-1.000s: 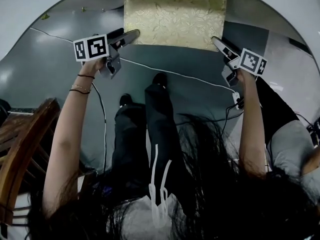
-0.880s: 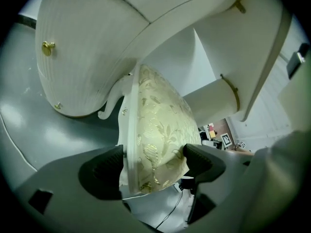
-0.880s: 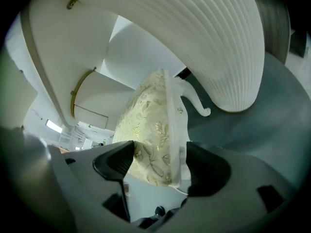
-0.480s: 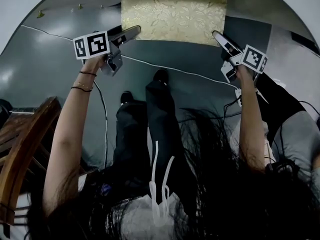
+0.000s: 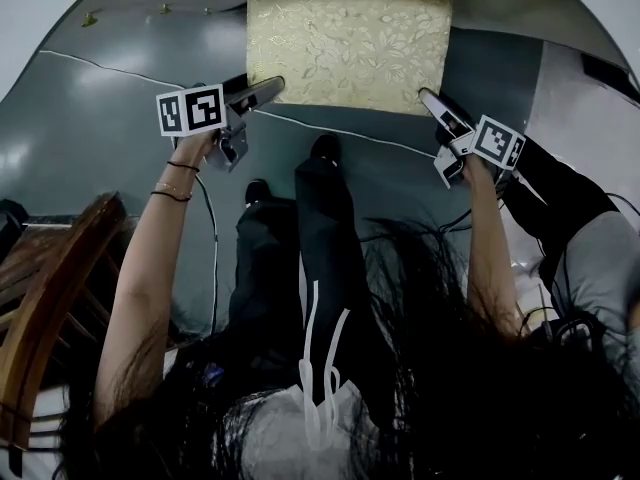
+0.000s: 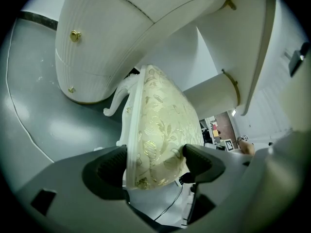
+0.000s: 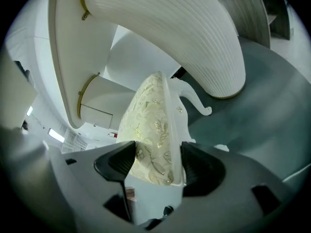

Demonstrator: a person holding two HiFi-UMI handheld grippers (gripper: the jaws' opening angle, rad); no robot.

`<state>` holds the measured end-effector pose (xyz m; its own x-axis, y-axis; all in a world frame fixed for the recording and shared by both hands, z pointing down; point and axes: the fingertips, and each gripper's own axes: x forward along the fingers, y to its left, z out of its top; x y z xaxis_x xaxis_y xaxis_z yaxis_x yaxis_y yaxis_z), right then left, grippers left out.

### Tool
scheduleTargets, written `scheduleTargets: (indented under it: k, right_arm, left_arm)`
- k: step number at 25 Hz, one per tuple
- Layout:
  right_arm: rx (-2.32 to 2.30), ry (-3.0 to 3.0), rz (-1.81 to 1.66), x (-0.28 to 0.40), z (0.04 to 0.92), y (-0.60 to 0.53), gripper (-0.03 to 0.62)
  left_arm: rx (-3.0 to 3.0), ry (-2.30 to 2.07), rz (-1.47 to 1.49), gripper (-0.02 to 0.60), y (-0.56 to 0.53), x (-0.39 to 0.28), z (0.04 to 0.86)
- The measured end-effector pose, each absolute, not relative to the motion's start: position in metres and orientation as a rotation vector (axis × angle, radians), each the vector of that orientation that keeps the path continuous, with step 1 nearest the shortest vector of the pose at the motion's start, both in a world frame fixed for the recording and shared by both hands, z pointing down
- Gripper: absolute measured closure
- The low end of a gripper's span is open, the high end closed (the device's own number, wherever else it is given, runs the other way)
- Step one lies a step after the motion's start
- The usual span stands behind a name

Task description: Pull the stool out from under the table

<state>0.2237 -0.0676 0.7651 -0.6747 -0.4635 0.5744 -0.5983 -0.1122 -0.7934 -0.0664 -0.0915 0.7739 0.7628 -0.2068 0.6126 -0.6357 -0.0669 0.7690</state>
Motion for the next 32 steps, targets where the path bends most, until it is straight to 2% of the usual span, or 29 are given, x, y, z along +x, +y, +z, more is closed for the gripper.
scheduleTargets:
  k: [20,32]
  right_arm:
    - [1.207,-1.824,1.998,0.223,0.773,-0.057,0.289]
    - [1.316,-1.830,1.915,0.231,0.769,-0.060,0.293]
  left_arm:
    - [1.562,-0.624,0.450,0.198,-0.093,-0.072,0.780]
    - [1.563,-0.684,0.390,0.213,-0.087,-0.072,0.780]
